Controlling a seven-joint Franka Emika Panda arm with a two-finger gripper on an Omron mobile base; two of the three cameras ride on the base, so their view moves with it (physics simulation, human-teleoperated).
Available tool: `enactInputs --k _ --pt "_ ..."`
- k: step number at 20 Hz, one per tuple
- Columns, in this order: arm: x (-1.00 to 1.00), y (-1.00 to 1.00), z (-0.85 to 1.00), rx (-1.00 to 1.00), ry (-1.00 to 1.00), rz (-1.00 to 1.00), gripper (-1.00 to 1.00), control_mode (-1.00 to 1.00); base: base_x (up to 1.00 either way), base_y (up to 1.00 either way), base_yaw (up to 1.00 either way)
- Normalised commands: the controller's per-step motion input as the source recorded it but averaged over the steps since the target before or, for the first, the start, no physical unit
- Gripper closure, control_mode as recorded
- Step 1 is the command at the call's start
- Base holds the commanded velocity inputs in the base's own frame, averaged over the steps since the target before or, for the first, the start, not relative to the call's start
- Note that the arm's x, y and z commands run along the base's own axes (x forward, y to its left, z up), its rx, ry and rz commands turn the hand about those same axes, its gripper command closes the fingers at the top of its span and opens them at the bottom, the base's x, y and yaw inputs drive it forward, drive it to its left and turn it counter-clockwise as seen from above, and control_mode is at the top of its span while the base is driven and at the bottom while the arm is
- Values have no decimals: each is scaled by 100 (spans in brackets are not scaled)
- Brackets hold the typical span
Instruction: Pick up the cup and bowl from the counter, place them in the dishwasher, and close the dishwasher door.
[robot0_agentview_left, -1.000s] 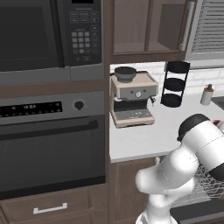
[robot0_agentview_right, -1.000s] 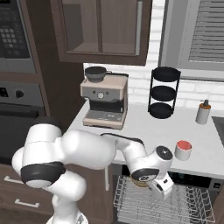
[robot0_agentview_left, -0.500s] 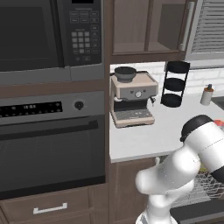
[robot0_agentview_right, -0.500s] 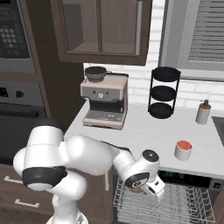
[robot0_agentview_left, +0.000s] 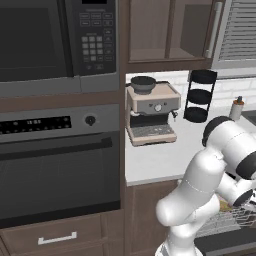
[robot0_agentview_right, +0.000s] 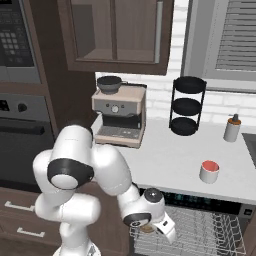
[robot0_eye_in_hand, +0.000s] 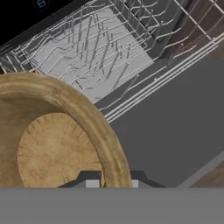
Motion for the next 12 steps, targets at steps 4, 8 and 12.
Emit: enactInputs --k 4,8,12 --pt "-29 -56 10 7 -9 11 100 -100 0 0 0" --pt "-6 -51 12 8 -4 8 100 -100 0 0 0" --pt "34 -43 6 5 0 3 100 -100 0 0 0"
